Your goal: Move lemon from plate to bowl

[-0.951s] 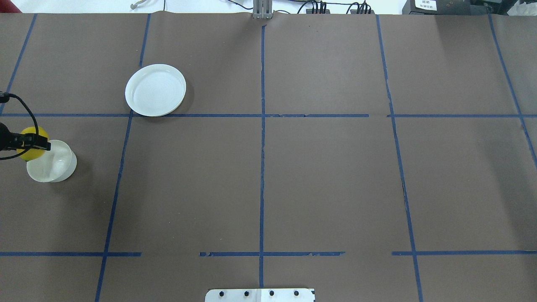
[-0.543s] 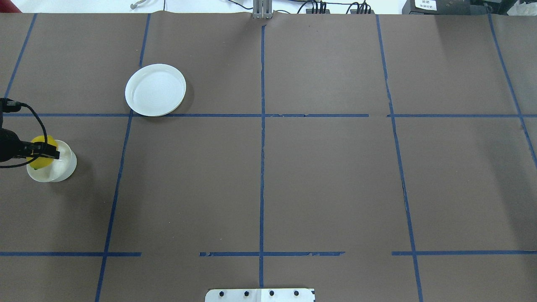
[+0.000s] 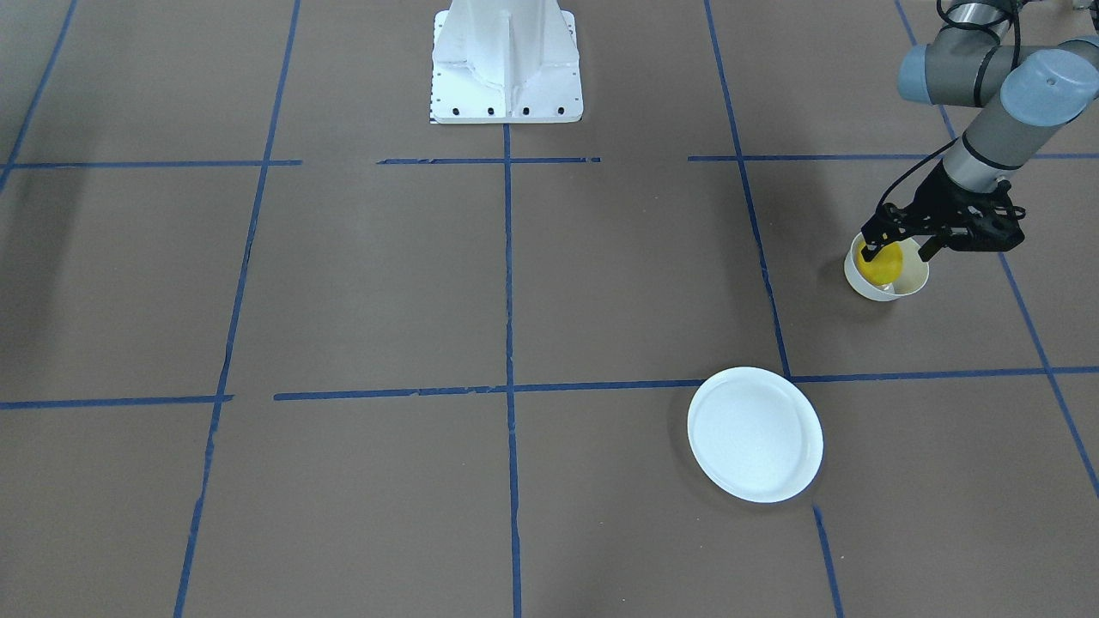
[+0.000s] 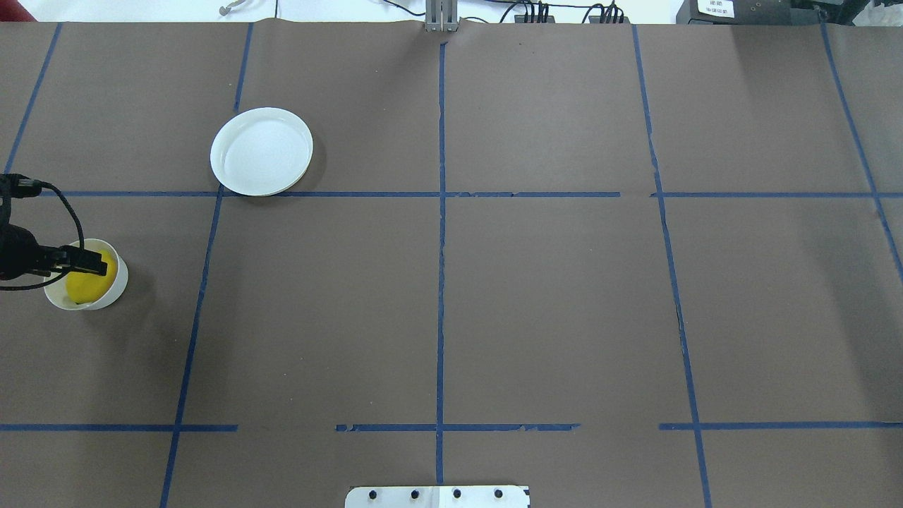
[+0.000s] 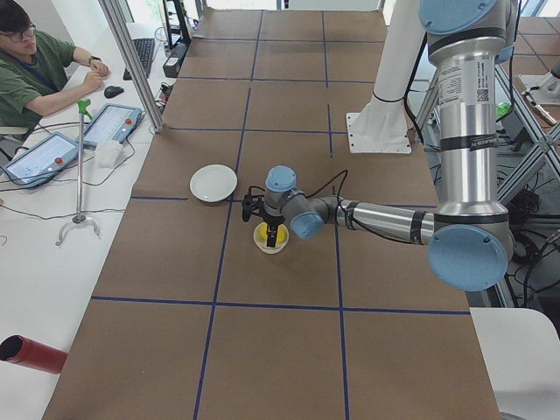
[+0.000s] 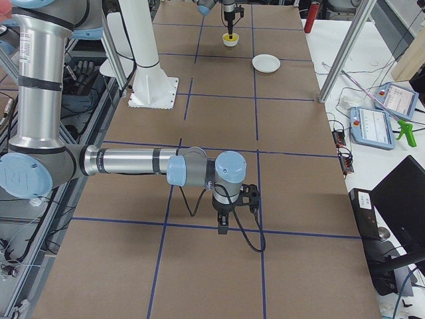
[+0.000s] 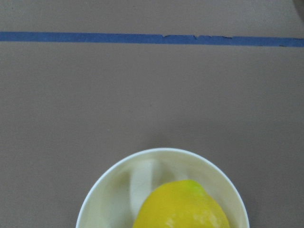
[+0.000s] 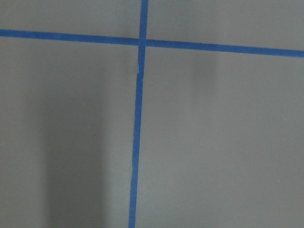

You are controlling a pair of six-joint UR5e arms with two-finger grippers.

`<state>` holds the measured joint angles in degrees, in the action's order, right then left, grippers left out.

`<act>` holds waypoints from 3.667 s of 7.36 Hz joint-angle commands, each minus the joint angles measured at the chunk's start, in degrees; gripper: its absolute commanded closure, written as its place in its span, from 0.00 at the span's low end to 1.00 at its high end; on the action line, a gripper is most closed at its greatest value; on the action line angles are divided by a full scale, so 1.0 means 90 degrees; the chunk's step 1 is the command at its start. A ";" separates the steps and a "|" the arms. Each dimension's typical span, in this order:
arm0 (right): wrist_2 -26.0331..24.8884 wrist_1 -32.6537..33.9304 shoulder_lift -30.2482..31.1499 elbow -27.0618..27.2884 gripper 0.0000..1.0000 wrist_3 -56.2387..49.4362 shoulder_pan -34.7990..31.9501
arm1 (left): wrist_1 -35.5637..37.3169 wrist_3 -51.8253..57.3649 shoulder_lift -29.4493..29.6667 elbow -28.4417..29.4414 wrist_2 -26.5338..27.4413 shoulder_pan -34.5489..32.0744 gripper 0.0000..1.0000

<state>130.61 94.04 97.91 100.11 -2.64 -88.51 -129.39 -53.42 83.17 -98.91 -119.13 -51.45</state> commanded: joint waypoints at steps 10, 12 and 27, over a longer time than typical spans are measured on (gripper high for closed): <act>0.0000 0.0000 0.0000 0.0000 0.00 0.0000 0.0000 | 0.3926 0.6305 -0.0422 -0.0339 -0.1489 -0.4526 0.00; 0.0000 0.0000 0.0000 0.0000 0.00 0.0000 0.0000 | 0.4082 0.6755 -0.0423 -0.0290 -0.1500 -0.4518 0.00; 0.0000 0.0000 0.0000 0.0000 0.00 0.0000 0.0000 | 0.4191 0.6795 -0.0462 -0.0348 -0.1910 -0.4538 0.00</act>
<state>130.60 94.04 97.91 100.11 -2.64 -88.51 -91.67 7.73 79.05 -102.04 -136.33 -92.28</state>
